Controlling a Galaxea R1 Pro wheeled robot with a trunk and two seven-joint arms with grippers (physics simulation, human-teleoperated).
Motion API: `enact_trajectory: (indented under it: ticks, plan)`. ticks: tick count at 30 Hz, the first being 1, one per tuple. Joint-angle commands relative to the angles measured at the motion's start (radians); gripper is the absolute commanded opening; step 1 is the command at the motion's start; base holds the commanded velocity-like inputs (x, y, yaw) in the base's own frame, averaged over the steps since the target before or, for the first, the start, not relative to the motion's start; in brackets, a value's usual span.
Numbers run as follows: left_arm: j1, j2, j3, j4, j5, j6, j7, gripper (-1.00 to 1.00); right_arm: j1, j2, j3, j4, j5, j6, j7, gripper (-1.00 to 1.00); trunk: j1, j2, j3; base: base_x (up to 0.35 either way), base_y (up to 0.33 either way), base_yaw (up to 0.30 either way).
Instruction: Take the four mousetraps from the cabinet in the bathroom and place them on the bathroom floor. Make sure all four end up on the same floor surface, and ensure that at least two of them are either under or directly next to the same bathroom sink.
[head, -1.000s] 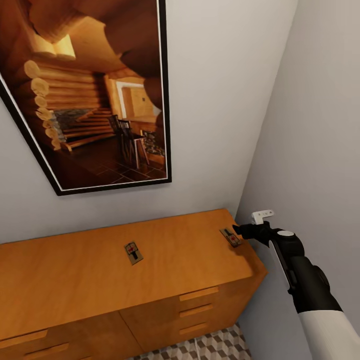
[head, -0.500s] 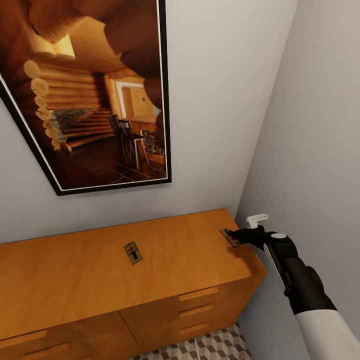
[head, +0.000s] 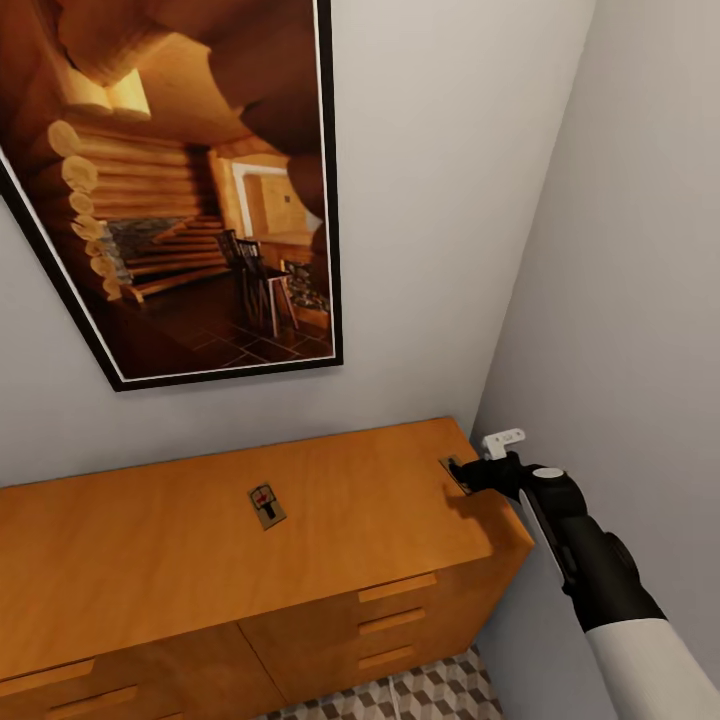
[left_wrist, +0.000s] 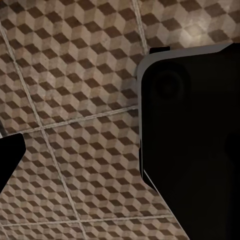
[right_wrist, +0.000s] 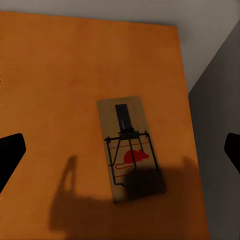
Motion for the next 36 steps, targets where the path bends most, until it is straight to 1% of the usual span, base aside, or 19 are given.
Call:
enact_trajectory:
  ticks: [1, 36]
  plan:
    - [-0.002, 0.000, -0.003, 0.005, -0.007, -0.006, 0.007, 1.00, -0.001, -0.001, 0.002, -0.001, 0.011, 0.004, 0.007, 1.00, 0.001, -0.002, -0.002, 0.000, 0.000, 0.000]
    - [0.002, 0.000, -0.003, 0.005, -0.007, -0.006, 0.007, 1.00, -0.001, -0.004, 0.000, 0.000, 0.004, 0.000, 0.010, 1.00, 0.001, -0.002, -0.009, 0.000, 0.000, 0.000]
